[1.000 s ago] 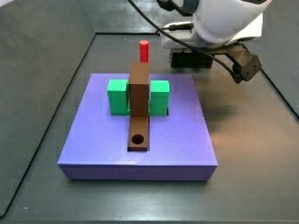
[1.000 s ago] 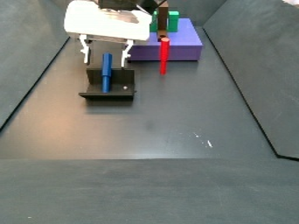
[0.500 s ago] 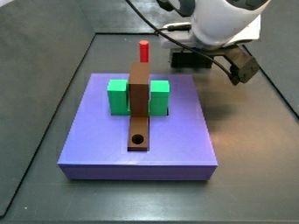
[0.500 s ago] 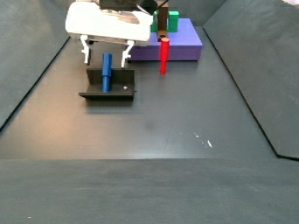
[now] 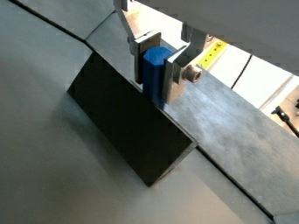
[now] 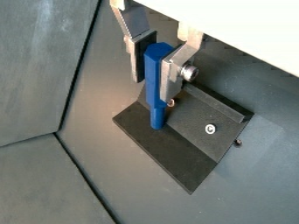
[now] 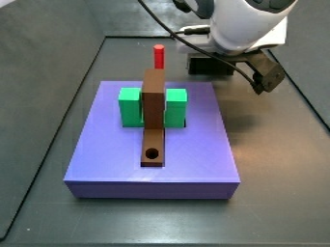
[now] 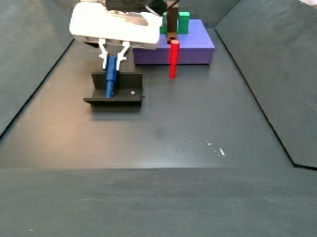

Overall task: Pick up the blue object. Move up. Place the blue object on the fixture. Regrasp the blue object. Move to above the board. Insert the blue object.
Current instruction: Regrasp the blue object.

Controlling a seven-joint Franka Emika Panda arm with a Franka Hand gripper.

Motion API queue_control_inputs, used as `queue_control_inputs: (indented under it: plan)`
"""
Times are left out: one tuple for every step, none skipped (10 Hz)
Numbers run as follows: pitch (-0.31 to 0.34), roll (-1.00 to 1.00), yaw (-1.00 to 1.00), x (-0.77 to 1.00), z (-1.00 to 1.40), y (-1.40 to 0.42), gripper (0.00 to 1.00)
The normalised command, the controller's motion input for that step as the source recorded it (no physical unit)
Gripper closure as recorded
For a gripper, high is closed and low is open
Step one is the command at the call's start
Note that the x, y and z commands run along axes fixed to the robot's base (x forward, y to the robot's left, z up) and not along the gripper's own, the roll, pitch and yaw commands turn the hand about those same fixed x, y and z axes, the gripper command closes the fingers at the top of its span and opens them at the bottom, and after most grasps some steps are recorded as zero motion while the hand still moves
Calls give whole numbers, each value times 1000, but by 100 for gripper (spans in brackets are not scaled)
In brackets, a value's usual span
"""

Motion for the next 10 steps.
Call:
queue_control_inputs:
  plan:
    - [0,0,0,0,0,0,100]
    - [0,0,0,0,0,0,100]
    - [0,0,0,0,0,0,100]
    - [0,0,0,0,0,0,100]
    - [0,0,0,0,0,0,100]
    - [0,0,0,0,0,0,100]
    - [0,0,0,0,0,0,100]
    - [0,0,0,0,0,0,100]
    - [0,0,0,0,0,0,100]
    - [0,0,0,0,0,0,100]
